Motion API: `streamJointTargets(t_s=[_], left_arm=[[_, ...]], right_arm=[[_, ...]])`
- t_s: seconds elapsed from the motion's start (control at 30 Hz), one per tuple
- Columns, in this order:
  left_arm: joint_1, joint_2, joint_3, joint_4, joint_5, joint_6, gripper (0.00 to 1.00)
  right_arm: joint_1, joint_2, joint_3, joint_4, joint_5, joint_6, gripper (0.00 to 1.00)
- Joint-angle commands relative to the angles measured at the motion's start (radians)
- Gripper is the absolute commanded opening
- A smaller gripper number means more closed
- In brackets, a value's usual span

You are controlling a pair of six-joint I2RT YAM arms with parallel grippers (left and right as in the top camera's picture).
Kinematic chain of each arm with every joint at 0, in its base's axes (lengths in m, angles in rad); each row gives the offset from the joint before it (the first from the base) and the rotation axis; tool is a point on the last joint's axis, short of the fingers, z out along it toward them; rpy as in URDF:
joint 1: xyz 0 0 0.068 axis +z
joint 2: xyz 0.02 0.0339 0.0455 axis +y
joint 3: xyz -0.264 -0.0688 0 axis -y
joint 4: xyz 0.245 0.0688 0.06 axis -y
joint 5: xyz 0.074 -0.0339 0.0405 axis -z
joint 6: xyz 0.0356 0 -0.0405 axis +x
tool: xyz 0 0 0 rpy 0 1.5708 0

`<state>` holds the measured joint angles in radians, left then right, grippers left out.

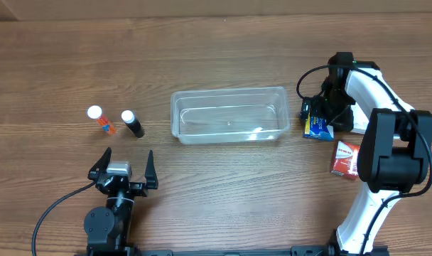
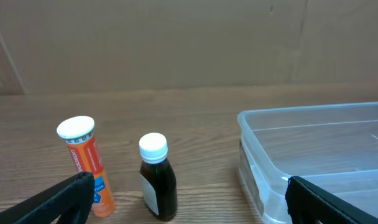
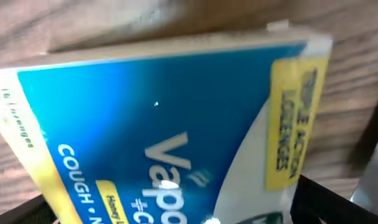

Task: Pack container
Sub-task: 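Lift the VapoDrops box with the right gripper toward the container, then lower the VapoDrops box into the container's right end and release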

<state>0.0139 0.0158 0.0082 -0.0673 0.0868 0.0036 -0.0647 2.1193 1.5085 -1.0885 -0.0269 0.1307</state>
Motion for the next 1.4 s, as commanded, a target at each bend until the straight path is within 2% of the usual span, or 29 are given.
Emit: streamJointTargets(t_s=[0.0, 0.13, 0.37, 0.53, 0.67, 0.8, 0.93, 1.03, 1.37], left_arm=[[0.005, -0.004, -0.003, -0.003, 0.007, 0.019, 1.00], [0.005, -0.004, -0.003, -0.003, 0.008, 0.019, 1.00], [0.005, -0.004, -0.003, -0.003, 0.008, 0.019, 1.00], [0.005, -0.004, -0.003, -0.003, 0.007, 0.019, 1.00], [0.005, -0.004, -0.003, -0.003, 0.008, 0.019, 1.00], [0.005, -0.004, -0.003, -0.003, 0.008, 0.019, 1.00], [0.005, -0.004, -0.003, -0.003, 0.008, 0.019, 1.00], [0.005, -0.004, -0.003, -0.003, 0.008, 0.019, 1.00], [0.005, -0.004, -0.003, -0.003, 0.008, 0.019, 1.00]], right_arm=[[0.000, -0.015, -0.010, 0.033, 0.011, 0.007, 0.98], [0.000, -0.015, -0.010, 0.034, 0.010, 0.021, 0.76], [0.000, -0.037, 0.045, -0.063, 0.010, 0.034, 0.70], [0.022, -0.134, 0.155, -0.192, 0.005, 0.045, 0.69], [0.096, -0.253, 0.204, -0.242, 0.006, 0.045, 0.69], [0.231, -0.335, 0.205, -0.235, 0.006, 0.045, 0.69], [0.364, -0.331, 0.192, -0.197, 0.019, 0.047, 0.70], [0.439, -0.317, 0.162, -0.126, 0.113, 0.087, 0.75], [0.436, -0.282, 0.130, -0.024, 0.096, 0.058, 0.76]])
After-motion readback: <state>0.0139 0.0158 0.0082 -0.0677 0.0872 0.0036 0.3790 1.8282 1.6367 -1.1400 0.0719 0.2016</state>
